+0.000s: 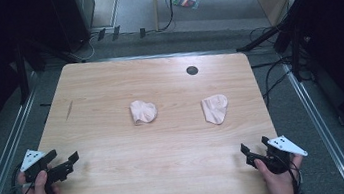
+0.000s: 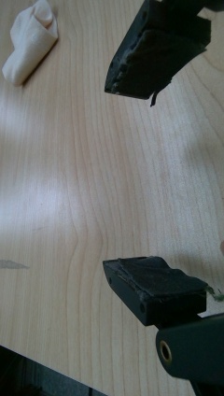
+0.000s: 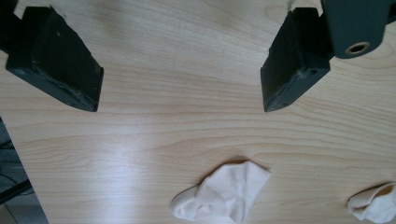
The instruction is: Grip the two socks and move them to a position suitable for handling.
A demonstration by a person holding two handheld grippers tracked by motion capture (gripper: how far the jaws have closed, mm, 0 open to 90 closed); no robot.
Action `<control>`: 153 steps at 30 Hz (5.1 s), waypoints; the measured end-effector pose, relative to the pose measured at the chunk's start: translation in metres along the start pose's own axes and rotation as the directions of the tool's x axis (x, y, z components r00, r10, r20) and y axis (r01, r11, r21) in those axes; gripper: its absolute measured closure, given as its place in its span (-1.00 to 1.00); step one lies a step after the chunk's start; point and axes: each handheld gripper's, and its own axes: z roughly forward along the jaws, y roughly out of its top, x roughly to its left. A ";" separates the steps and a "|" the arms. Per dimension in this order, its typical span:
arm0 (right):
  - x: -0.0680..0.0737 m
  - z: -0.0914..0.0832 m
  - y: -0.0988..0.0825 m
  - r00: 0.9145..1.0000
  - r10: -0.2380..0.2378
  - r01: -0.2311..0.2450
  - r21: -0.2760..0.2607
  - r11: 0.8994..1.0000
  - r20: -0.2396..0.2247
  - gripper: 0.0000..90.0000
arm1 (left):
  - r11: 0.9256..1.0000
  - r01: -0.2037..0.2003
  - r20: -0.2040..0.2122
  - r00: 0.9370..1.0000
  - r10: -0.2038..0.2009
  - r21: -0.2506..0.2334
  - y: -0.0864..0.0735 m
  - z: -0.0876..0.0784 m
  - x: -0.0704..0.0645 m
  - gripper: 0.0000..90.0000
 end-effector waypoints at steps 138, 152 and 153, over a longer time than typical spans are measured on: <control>0.094 0.052 0.105 0.997 0.009 -0.012 -0.048 0.999 -0.072 0.79 | 0.998 -0.036 -0.003 0.999 0.036 -0.053 0.022 -0.006 -0.037 -0.70; 0.126 0.045 0.089 0.991 -0.005 0.001 -0.025 1.000 -0.136 0.79 | 0.990 -0.102 0.067 0.992 0.109 -0.094 0.047 0.009 -0.102 -0.73; 0.126 0.045 0.089 0.991 -0.005 0.001 -0.025 1.000 -0.136 0.79 | 0.990 -0.102 0.067 0.992 0.109 -0.094 0.047 0.009 -0.102 -0.73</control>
